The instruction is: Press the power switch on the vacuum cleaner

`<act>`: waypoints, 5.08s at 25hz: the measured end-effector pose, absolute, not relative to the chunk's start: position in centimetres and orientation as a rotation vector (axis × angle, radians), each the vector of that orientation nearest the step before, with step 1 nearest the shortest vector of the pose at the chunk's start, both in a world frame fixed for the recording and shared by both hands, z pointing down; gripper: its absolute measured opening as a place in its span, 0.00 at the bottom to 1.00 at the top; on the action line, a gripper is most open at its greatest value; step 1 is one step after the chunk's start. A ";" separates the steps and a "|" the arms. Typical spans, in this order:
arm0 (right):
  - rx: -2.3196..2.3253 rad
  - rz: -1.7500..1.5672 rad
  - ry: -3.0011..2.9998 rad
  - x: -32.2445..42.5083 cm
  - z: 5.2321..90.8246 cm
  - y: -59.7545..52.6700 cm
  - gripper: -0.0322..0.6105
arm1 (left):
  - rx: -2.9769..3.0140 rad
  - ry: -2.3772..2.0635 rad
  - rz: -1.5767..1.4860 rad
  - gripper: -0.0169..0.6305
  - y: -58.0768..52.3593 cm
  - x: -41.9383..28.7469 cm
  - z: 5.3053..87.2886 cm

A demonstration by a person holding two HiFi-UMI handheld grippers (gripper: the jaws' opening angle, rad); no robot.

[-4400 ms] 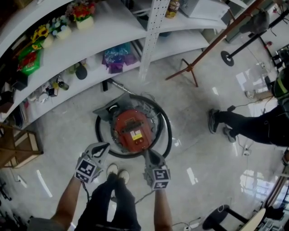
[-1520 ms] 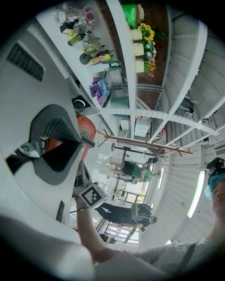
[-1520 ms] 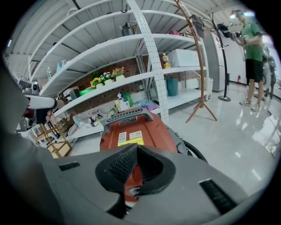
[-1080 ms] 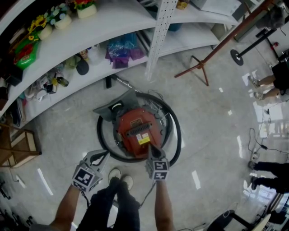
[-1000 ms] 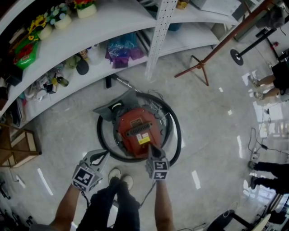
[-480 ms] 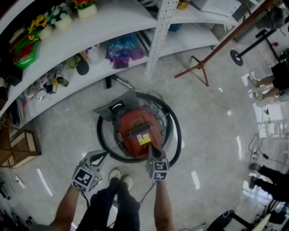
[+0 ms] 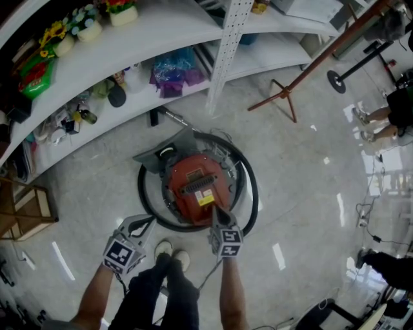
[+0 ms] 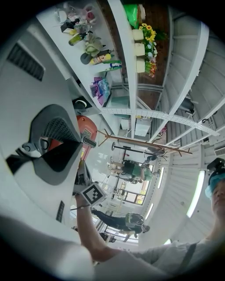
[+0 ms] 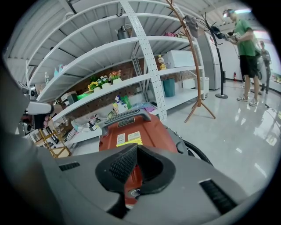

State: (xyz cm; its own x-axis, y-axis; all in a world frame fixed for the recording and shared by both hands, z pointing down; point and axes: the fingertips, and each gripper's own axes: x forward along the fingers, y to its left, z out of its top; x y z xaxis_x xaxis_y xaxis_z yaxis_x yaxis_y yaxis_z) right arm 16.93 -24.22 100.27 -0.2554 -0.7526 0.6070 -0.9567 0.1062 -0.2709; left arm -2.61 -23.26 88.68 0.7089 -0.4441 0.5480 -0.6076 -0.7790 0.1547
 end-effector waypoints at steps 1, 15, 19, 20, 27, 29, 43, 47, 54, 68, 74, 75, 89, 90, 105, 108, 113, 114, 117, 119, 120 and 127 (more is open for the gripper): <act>1.678 0.905 -2.075 17.0 100.2 -24.0 0.07 | 2.590 -0.826 0.703 0.04 -23.2 -2.5 88.5; 1.702 0.873 -2.107 17.2 94.7 -22.8 0.07 | 2.597 -0.820 0.676 0.04 -23.3 -1.4 85.2; 1.715 0.858 -2.121 17.3 92.6 -22.5 0.07 | 2.636 -0.791 0.682 0.04 -23.0 -0.9 84.2; 1.716 0.851 -2.123 17.3 92.2 -22.3 0.07 | 2.637 -0.793 0.671 0.04 -22.9 -0.7 83.8; 1.732 0.834 -2.125 17.5 88.7 -21.3 0.07 | 2.638 -0.809 0.623 0.04 -22.8 0.2 80.9; 1.741 0.828 -2.126 17.7 87.6 -21.0 0.07 | 2.647 -0.805 0.620 0.04 -22.7 0.4 80.2; 1.752 0.802 -2.178 17.2 79.4 -18.9 0.07 | 2.663 -0.816 0.598 0.04 -21.8 1.3 73.4; 1.748 0.793 -2.200 16.9 77.2 -18.4 0.07 | 2.678 -0.820 0.588 0.04 -21.6 1.8 71.7; 1.765 0.766 -2.201 17.2 74.0 -18.0 0.07 | 2.704 -0.809 0.564 0.04 -21.3 2.1 68.8; 1.781 0.738 -2.202 16.0 67.3 -17.1 0.07 | 2.750 -0.758 0.580 0.04 -20.6 2.0 63.2; 1.763 0.722 -2.220 14.4 63.9 -16.5 0.07 | 2.761 -0.733 0.547 0.04 -20.2 2.5 59.8; 1.765 0.721 -2.224 14.3 63.3 -16.4 0.07 | 2.764 -0.736 0.540 0.04 -20.2 2.5 59.2; 1.818 0.652 -2.246 13.4 55.3 -14.1 0.07 | 2.828 -0.732 0.498 0.04 -18.3 2.2 52.4; 1.821 0.648 -2.244 13.3 54.8 -13.9 0.07 | 2.826 -0.728 0.494 0.04 -18.1 2.2 52.0; 1.905 0.582 -2.275 12.2 49.4 -11.4 0.07 | 2.907 -0.759 0.448 0.04 -16.1 0.5 47.5; 1.919 0.572 -2.281 12.0 48.5 -11.0 0.07 | 2.904 -0.778 0.430 0.04 -15.9 -0.1 46.4; 1.935 0.544 -2.291 12.0 47.3 -10.1 0.07 | 2.904 -0.804 0.429 0.04 -15.4 -1.1 45.5; 1.938 0.539 -2.290 11.9 47.1 -9.9 0.07 | 2.907 -0.809 0.426 0.04 -15.3 -1.2 45.3; 1.950 0.518 -2.283 11.8 46.1 -9.4 0.07 | 2.913 -0.820 0.408 0.04 -15.1 -1.7 44.8; 1.957 0.503 -2.283 11.7 45.4 -9.3 0.07 | 2.918 -0.830 0.397 0.04 -15.3 -2.0 44.3; 1.958 0.494 -2.287 11.6 45.1 -9.3 0.07 | 2.919 -0.839 0.393 0.04 -15.4 -2.3 44.0; 1.965 0.437 -2.290 11.7 43.5 -8.5 0.07 | 2.928 -0.900 0.357 0.04 -15.8 -3.8 42.7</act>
